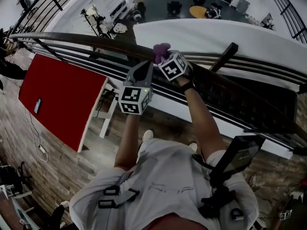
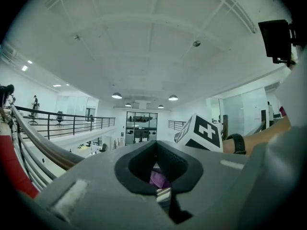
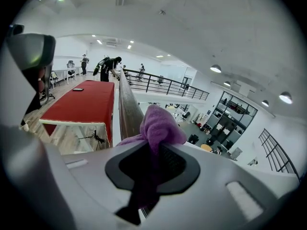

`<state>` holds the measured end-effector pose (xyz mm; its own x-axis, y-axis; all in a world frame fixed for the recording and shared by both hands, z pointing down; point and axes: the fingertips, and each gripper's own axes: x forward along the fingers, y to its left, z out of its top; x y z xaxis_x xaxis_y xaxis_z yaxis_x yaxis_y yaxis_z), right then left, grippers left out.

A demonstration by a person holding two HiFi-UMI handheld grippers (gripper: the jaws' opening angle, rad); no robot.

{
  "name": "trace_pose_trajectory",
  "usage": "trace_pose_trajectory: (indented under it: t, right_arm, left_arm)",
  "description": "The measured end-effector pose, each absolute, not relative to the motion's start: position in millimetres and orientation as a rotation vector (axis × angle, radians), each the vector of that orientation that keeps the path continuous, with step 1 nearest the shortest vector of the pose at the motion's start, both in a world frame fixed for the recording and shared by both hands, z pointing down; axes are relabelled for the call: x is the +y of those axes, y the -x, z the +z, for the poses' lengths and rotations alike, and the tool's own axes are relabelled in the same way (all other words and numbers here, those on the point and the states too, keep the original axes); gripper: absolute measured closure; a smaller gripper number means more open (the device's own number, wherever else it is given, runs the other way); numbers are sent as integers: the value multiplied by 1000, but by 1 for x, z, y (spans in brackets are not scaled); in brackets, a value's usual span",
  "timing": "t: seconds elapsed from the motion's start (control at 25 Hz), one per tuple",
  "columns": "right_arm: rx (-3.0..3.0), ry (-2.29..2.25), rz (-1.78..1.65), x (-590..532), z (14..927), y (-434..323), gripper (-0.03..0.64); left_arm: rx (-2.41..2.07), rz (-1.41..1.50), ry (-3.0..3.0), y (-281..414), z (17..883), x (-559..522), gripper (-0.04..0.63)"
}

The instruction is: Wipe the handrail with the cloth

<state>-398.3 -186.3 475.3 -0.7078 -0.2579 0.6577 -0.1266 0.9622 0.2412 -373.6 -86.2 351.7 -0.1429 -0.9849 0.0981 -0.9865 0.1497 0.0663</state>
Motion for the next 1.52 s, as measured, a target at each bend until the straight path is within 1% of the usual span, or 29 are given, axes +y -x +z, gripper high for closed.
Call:
trace_pose_trajectory:
  t: [0.4,0.88,1.24,1.52]
  right_arm:
    - [-2356,-421,-192,-215,476,317,561]
    - [-2336,-633,-80,-256,468,198,560]
    - [-2318,-805,21,-270,466,119,560]
    - [-2285,-888,31,-271,467,67,560]
  left_arm:
    - [-2131,66,-2162,308,354,-132,595]
    - [-1918,103,-2354,212,348,-180,595]
    - [-1733,157,-2499,147,351,-189,595]
    - [-1625,180,-2583,100,349,-196,595]
